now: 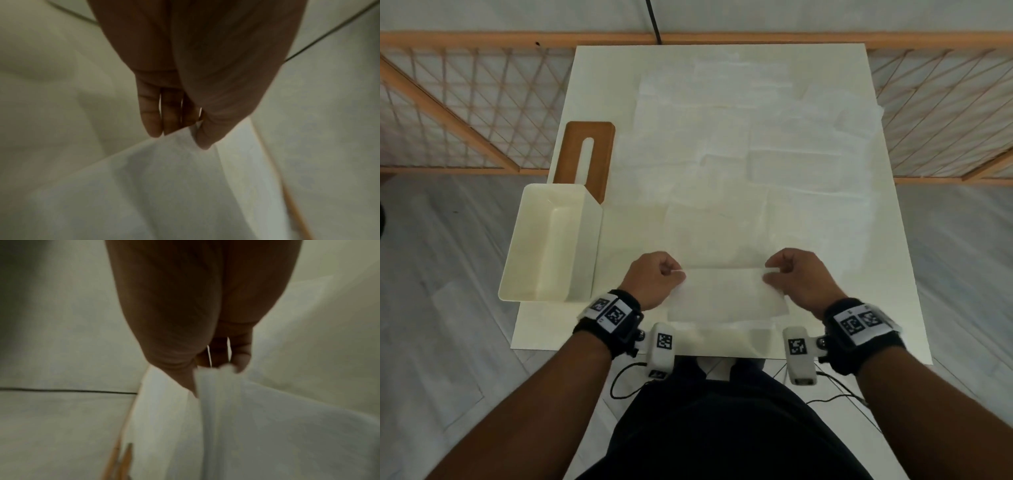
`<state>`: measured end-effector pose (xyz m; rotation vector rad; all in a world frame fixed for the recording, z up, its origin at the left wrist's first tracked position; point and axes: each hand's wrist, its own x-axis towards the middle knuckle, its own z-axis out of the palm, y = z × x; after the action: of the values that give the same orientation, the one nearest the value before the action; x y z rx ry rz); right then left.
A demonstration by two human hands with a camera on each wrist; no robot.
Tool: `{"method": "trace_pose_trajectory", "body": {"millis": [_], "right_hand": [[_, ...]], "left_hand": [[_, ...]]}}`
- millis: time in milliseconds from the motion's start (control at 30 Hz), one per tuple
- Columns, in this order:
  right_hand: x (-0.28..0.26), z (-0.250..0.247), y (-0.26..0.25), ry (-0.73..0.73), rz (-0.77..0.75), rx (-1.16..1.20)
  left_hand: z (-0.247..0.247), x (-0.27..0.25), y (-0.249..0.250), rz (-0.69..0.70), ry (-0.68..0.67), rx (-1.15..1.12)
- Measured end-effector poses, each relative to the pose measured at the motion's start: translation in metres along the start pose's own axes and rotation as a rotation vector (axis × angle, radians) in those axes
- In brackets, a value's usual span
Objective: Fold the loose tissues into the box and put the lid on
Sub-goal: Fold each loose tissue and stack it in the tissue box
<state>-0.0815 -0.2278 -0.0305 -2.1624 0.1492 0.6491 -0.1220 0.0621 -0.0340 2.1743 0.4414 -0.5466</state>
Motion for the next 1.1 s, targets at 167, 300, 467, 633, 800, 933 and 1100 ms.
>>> {"method": "trace_pose_trajectory", "body": {"millis": [167,300,467,633,800,933,1100], "right_hand": [[0.008,0.031,0.026,0.092,0.047,-0.137],[0.015,0.039,0.029,0.096,0.033,-0.197],[0.015,0.044,0.032,0.094,0.063,-0.236],[0.013,0.044,0.027,0.149,0.016,-0.289],[0.01,0.035,0.015,0.199,-0.018,-0.22],[0.009,0.027,0.007,0.195,0.006,-0.13],[0.014,0.017,0.0,0.181,0.078,0.002]], "left_hand": [[0.036,0.008,-0.02,-0.045,0.055,0.16],[0.043,0.015,-0.027,-0.086,0.106,0.131],[0.042,0.017,-0.031,-0.093,0.135,0.13],[0.025,0.033,-0.013,-0.096,0.238,0.105],[0.001,0.092,0.029,-0.08,0.371,0.05],[0.0,0.127,0.05,-0.185,0.301,0.043],[0.0,0.129,0.054,-0.283,0.309,-0.1]]}}
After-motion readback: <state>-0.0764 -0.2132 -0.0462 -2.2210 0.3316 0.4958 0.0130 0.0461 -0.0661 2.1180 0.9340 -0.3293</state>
